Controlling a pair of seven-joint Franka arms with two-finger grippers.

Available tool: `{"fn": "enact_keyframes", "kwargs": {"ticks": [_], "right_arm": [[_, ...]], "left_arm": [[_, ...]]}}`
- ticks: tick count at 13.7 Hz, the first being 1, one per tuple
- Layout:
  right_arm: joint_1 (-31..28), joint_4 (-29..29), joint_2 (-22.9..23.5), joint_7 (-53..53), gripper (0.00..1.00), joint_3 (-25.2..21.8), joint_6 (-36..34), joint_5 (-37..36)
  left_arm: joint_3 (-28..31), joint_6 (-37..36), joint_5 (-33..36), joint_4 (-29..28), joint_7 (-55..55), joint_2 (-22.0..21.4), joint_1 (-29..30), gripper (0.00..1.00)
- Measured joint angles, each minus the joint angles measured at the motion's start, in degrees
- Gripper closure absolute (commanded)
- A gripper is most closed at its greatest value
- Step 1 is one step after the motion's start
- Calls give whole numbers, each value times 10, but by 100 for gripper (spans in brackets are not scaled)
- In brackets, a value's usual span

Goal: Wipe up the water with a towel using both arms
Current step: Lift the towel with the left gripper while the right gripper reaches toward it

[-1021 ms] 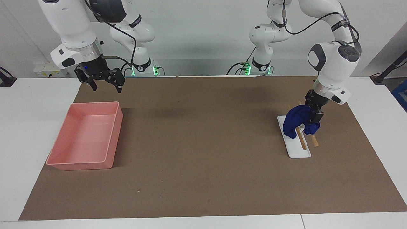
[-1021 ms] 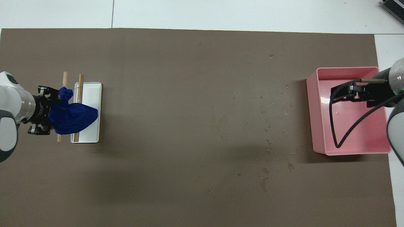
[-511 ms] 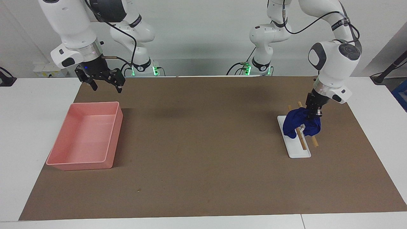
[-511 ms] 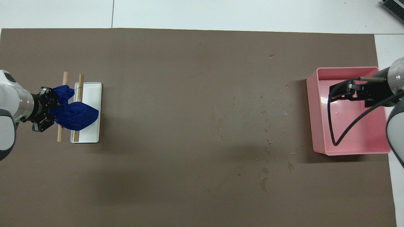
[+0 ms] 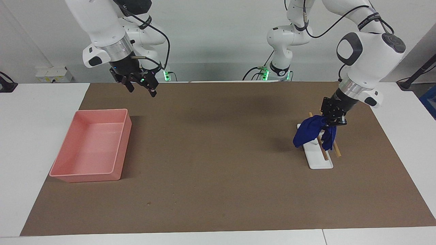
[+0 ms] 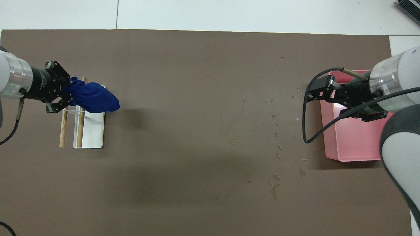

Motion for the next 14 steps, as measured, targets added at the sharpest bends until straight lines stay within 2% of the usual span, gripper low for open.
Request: {"fn": "enact_keyframes", "kwargs": {"ticks": [2, 5, 7, 10, 14], "right_arm": [[26, 2, 0, 104, 0, 3, 16, 29], [64, 3, 0, 249, 2, 5, 56, 75], [79, 3, 0, 307, 2, 5, 74, 116], [82, 2, 3, 368, 5, 5, 75, 140], [83, 0, 12, 448, 9, 5, 75, 180]], "left_arm": [[-8, -4, -21, 18, -51, -3, -30, 100], [-51, -7, -28, 30, -159, -20, -77, 100], [-79, -6, -28, 38, -229, -27, -108, 100], [-89, -3, -28, 64, -314, -29, -145, 100], [-92, 48, -28, 84, -406, -29, -180, 100]]}}
